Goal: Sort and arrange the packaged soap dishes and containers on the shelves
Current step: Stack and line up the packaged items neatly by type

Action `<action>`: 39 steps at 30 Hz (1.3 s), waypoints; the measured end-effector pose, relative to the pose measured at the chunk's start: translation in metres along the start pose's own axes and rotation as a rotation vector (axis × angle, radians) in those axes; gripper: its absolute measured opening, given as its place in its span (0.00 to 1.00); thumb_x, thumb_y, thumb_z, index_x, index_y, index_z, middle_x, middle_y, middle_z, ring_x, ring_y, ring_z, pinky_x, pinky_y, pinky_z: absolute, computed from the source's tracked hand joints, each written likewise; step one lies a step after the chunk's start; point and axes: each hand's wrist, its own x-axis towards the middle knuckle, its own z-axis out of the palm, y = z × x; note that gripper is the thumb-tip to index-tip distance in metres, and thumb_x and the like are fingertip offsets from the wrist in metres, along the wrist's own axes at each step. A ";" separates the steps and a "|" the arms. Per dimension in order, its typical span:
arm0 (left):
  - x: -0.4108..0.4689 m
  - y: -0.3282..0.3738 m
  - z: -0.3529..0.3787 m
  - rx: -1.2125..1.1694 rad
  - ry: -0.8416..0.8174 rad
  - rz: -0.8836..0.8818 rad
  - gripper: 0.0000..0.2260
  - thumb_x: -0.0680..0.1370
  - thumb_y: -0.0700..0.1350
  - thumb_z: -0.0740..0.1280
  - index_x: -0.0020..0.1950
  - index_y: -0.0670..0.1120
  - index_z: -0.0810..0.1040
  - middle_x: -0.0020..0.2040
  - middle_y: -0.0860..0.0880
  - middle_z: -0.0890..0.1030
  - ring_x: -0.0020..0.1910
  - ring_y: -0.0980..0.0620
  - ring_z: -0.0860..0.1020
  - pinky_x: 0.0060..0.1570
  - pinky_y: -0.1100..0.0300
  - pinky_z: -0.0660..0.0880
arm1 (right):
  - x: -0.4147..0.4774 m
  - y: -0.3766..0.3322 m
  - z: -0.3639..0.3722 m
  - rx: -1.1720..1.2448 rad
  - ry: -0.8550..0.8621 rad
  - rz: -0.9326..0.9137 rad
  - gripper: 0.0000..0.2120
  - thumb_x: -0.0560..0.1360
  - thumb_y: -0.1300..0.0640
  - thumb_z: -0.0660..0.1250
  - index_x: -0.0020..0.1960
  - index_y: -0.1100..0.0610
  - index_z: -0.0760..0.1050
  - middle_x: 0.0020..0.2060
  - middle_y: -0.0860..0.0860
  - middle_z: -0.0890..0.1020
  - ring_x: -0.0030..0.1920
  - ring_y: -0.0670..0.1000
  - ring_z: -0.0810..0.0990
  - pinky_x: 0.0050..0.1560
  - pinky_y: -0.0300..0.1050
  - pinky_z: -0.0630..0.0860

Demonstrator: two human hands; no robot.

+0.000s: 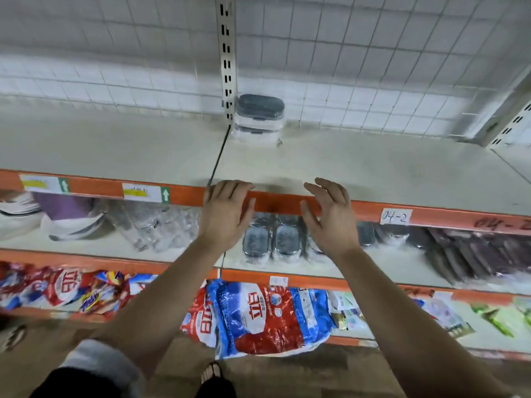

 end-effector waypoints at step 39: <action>-0.112 -0.067 0.249 -0.075 -0.263 -0.269 0.26 0.76 0.53 0.67 0.70 0.42 0.70 0.72 0.39 0.66 0.67 0.39 0.67 0.67 0.46 0.65 | -0.086 0.110 0.230 -0.159 -0.483 0.380 0.32 0.80 0.42 0.57 0.79 0.50 0.52 0.79 0.55 0.51 0.76 0.64 0.51 0.71 0.59 0.65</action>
